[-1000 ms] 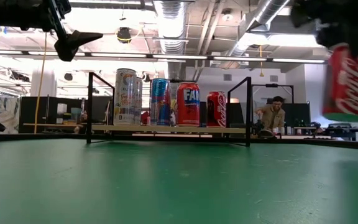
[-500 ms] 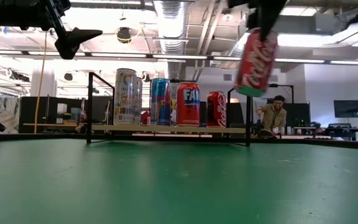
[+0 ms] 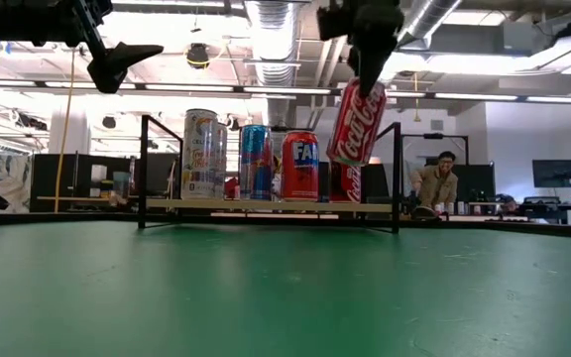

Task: Place canned beverage on shelf
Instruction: Put the red soda can on the shelf aligned with the other red soda can

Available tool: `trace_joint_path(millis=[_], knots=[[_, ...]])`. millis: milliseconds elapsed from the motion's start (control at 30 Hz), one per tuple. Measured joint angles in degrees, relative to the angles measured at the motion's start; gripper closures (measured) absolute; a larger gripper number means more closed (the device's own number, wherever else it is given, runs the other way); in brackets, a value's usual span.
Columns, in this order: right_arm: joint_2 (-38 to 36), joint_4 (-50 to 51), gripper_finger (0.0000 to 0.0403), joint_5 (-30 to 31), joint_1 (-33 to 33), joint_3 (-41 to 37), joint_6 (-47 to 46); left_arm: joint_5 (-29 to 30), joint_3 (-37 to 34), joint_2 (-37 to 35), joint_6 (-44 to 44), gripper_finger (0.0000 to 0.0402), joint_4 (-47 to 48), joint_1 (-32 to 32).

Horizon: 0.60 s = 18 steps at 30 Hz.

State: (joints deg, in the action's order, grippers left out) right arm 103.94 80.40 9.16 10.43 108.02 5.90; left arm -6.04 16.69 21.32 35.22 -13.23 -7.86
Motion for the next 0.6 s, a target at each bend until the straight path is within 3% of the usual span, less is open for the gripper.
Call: trace_joint_path(millis=[600], knots=[[1.5,3.9,0.0062,-0.1,7.9,0.8,12.1,3.6,0.0,0.0,1.8,0.0036,-0.4,0.0]])
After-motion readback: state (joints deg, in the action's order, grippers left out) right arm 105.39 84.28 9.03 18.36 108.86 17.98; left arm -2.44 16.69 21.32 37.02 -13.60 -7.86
